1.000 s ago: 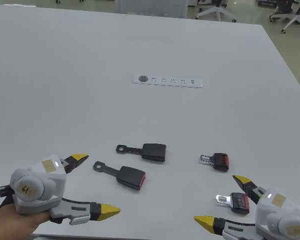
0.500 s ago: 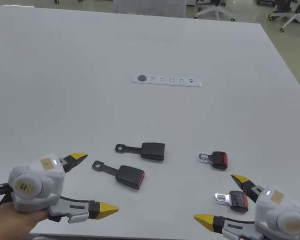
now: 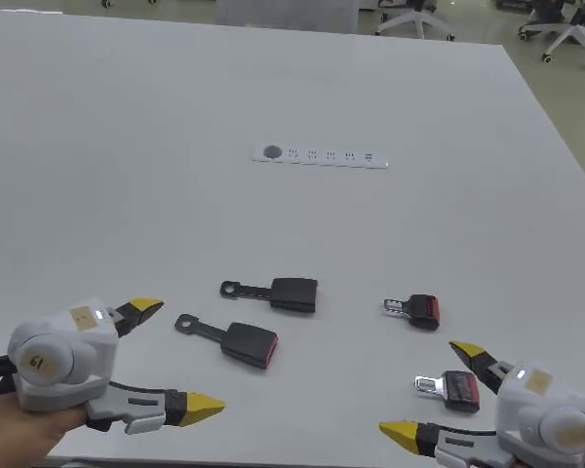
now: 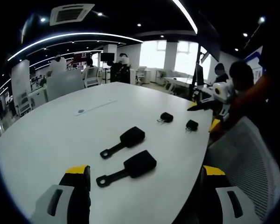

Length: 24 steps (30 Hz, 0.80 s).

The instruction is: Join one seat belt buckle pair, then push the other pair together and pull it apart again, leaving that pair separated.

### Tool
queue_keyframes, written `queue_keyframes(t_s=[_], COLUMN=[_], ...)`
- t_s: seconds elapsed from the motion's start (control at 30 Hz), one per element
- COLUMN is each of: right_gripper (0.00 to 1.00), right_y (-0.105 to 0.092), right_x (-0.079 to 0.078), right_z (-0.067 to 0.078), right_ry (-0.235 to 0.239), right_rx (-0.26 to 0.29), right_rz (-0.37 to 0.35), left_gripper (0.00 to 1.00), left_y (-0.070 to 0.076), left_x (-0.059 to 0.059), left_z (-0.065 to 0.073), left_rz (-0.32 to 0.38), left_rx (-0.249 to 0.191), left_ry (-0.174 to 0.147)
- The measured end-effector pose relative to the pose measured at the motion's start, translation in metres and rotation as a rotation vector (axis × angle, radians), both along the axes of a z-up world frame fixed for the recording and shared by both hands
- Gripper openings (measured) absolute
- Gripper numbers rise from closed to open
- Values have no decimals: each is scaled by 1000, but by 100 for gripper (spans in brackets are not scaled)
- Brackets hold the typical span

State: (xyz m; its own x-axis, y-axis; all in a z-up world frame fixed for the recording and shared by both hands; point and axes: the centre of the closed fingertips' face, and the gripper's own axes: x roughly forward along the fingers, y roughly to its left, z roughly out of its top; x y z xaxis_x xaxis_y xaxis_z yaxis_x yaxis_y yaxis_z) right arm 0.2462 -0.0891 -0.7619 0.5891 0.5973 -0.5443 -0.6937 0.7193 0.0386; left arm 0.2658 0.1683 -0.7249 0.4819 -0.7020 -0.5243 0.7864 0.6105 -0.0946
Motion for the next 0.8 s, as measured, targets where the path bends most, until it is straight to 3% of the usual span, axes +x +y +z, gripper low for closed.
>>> queue_keyframes(t_s=[0.8], right_gripper=[97], right_y=[-4], right_x=[-8], right_z=[0], right_ry=[7], right_rx=[-10], right_rz=[-6], left_gripper=[100], left_y=[-1], left_x=[-1], left_z=[8], left_rz=[4], left_rx=[2], left_ry=[-16])
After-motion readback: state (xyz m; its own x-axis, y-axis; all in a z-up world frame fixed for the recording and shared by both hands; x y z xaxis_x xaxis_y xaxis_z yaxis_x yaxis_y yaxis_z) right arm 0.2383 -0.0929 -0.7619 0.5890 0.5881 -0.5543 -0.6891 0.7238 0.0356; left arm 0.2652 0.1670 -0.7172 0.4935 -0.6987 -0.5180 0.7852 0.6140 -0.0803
